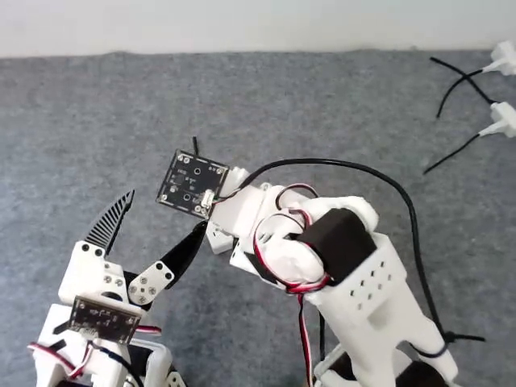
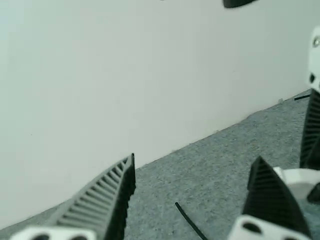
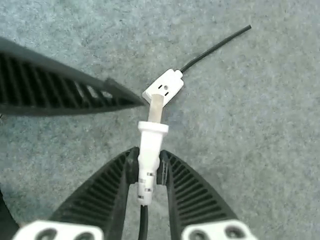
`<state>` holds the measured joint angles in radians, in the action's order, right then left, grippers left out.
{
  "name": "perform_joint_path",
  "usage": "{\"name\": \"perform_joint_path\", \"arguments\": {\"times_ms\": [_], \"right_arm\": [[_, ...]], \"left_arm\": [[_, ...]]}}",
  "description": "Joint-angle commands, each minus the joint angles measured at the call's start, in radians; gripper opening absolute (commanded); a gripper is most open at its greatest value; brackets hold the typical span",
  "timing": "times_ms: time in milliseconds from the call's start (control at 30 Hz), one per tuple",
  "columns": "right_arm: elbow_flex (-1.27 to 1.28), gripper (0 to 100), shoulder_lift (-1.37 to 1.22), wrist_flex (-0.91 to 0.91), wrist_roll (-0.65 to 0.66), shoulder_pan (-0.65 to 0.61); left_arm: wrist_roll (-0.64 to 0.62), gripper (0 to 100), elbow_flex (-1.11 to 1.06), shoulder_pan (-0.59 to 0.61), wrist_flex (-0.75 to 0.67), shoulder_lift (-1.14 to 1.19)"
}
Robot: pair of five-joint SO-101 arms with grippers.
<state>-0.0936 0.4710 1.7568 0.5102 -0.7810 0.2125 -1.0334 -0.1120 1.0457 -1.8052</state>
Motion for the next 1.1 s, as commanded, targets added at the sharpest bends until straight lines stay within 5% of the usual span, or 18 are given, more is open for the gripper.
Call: {"name": "perform_joint_path", "arguments": {"times_ms": [0, 400, 1067], "right_arm": [[-0.021, 0.9, 0.031, 0.038, -0.015, -0.01], [-0.037, 0.9, 0.033, 0.041, -0.044, -0.111], [-0.107, 0.9, 0.031, 0.042, -0.083, -0.108]], "left_arm": [[-0.005, 35, -0.016, -0.02, -0.038, -0.012], [-0.005, 35, -0.16, -0.044, -0.117, -0.012], [-0.008, 35, -0.214, -0.097, -0.095, -0.014]]}}
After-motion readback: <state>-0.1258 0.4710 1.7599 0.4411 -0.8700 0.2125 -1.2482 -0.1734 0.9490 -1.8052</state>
